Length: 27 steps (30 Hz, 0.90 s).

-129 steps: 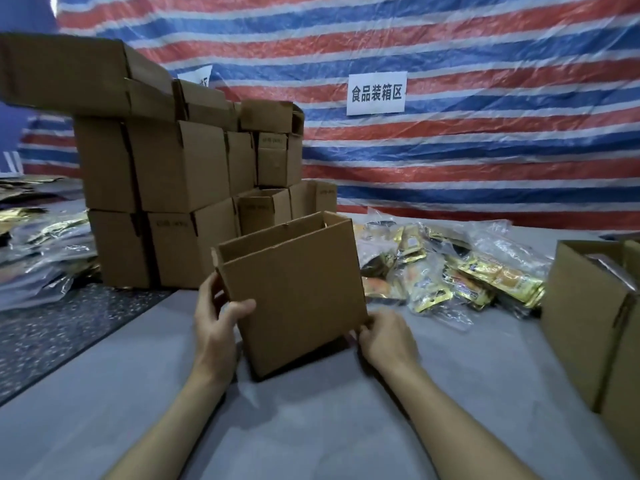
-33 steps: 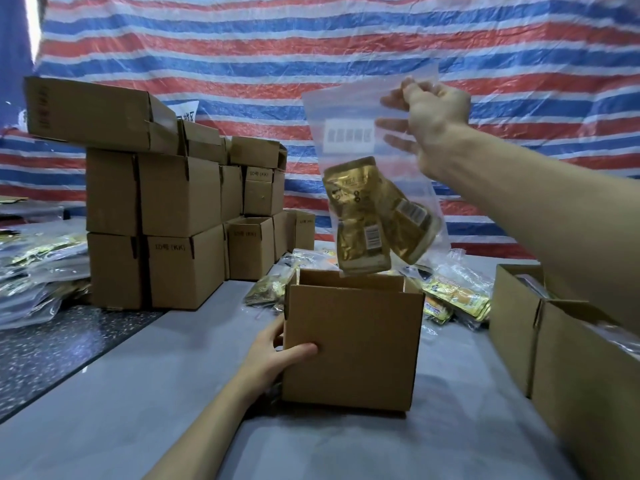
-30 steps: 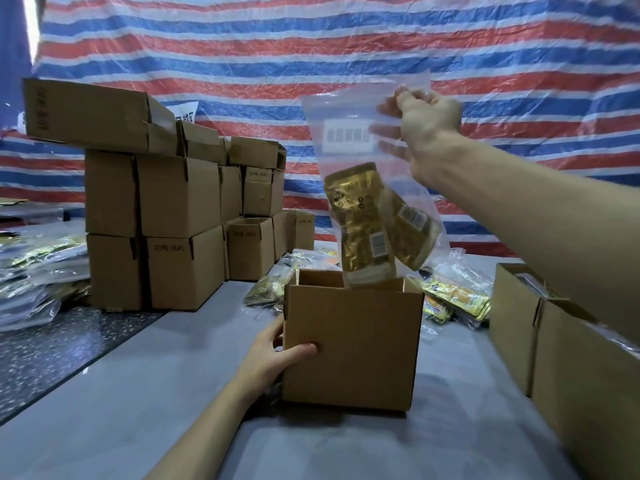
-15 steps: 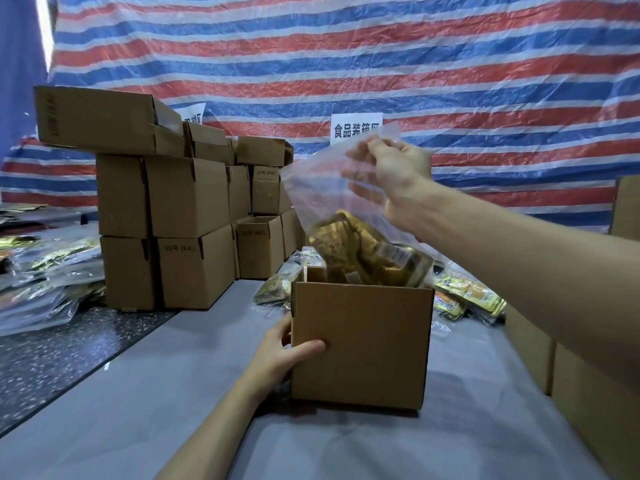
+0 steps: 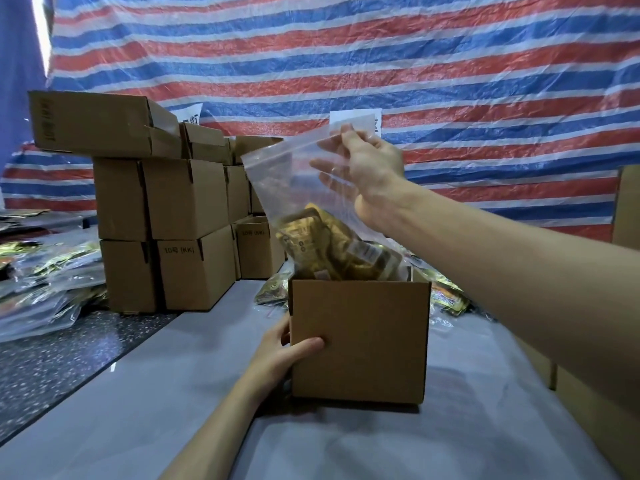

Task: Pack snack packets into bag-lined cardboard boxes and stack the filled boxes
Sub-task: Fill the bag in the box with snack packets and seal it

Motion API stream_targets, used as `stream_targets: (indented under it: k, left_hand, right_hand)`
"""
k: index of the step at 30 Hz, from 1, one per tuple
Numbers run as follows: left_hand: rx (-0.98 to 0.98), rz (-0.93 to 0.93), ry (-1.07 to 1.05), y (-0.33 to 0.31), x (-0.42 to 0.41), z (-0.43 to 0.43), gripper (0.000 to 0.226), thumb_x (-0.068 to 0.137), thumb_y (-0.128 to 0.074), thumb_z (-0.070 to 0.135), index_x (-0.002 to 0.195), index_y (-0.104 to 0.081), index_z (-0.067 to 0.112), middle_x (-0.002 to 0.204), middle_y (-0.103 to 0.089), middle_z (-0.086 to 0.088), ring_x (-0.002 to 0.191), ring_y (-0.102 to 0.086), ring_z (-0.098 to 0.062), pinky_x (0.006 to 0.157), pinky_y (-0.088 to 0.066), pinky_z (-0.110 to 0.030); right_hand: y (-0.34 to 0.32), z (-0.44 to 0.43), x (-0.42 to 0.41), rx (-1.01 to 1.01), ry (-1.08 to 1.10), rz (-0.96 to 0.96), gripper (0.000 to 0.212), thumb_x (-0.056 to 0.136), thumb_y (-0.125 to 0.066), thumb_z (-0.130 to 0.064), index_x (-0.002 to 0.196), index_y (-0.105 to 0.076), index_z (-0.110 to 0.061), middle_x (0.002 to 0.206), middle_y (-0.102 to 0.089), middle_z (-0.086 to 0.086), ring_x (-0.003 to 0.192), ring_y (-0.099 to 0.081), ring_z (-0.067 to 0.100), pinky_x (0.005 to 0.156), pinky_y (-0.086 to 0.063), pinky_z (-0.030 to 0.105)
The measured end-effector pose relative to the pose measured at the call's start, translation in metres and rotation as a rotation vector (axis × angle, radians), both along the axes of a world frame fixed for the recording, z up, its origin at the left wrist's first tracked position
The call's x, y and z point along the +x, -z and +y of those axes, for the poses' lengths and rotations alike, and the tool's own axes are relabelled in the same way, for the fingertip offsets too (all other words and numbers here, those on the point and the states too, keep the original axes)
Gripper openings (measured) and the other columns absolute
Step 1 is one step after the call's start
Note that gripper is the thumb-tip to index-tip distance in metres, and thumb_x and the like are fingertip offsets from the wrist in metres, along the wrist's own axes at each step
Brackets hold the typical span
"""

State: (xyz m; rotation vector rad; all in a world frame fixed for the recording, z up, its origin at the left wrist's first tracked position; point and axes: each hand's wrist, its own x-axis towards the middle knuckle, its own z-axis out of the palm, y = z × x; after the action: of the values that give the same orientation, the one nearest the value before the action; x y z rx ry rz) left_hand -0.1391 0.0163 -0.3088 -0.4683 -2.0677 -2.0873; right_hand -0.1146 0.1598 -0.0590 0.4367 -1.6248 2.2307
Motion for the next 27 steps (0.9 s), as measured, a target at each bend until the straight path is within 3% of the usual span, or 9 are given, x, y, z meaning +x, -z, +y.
stream_targets:
  k: [7, 14, 17, 21, 25, 27]
  left_hand:
    - [0.004, 0.023, -0.001, 0.001, -0.002, 0.000, 0.067, 0.060, -0.085, 0.042, 0.120, -0.066, 0.018, 0.112, -0.077, -0.002, 0.104, -0.073, -0.020, 0.078, -0.058, -0.025]
    - [0.019, 0.018, 0.019, -0.003, 0.000, 0.002, 0.069, 0.056, -0.083, 0.043, 0.119, -0.064, 0.020, 0.108, -0.078, 0.004, 0.100, -0.074, -0.015, 0.076, -0.057, -0.022]
    - [0.016, 0.023, 0.024, -0.005, 0.002, 0.003, 0.067, 0.057, -0.082, 0.042, 0.118, -0.064, 0.020, 0.107, -0.078, 0.005, 0.099, -0.074, -0.014, 0.077, -0.057, -0.023]
    - [0.034, 0.015, 0.023, -0.004, 0.004, 0.003, 0.067, 0.057, -0.082, 0.040, 0.118, -0.063, 0.019, 0.105, -0.078, 0.005, 0.097, -0.075, -0.014, 0.075, -0.057, -0.022]
    - [0.018, 0.004, 0.018, -0.003, 0.003, 0.003, 0.054, 0.067, -0.081, 0.025, 0.117, -0.062, 0.019, 0.102, -0.079, 0.008, 0.095, -0.075, -0.010, 0.074, -0.057, -0.020]
    - [0.010, 0.004, 0.022, -0.003, 0.004, 0.003, 0.052, 0.069, -0.078, 0.021, 0.118, -0.061, 0.018, 0.101, -0.078, 0.009, 0.093, -0.074, -0.009, 0.073, -0.057, -0.019]
  right_hand:
    - [0.019, 0.032, -0.010, 0.252, 0.029, -0.100, 0.024, 0.102, -0.059, -0.017, 0.083, -0.069, -0.005, 0.077, -0.075, 0.007, 0.064, -0.071, 0.022, 0.055, -0.059, 0.029]
    - [0.046, 0.078, -0.018, 0.937, 0.053, -0.275, 0.011, 0.089, -0.072, -0.012, 0.095, -0.076, -0.003, 0.094, -0.078, 0.007, 0.089, -0.073, 0.023, 0.074, -0.060, 0.035]
    - [0.041, 0.083, -0.014, 1.061, 0.040, -0.222, 0.013, 0.082, -0.079, -0.009, 0.095, -0.077, -0.008, 0.102, -0.074, 0.008, 0.091, -0.073, 0.026, 0.068, -0.063, 0.032]
    - [0.029, 0.081, -0.009, 1.186, 0.034, -0.084, 0.011, 0.080, -0.084, -0.022, 0.090, -0.078, -0.020, 0.083, -0.078, -0.002, 0.077, -0.074, 0.014, 0.060, -0.059, 0.024]
    - [0.018, 0.064, -0.004, 1.276, 0.106, 0.135, 0.017, 0.077, -0.087, -0.033, 0.079, -0.079, -0.018, 0.071, -0.074, -0.005, 0.069, -0.071, 0.010, 0.056, -0.052, 0.018]
    - [0.019, 0.052, -0.001, 1.414, 0.117, 0.181, 0.018, 0.082, -0.082, -0.035, 0.085, -0.076, -0.018, 0.074, -0.072, -0.005, 0.070, -0.067, 0.008, 0.055, -0.046, 0.019]
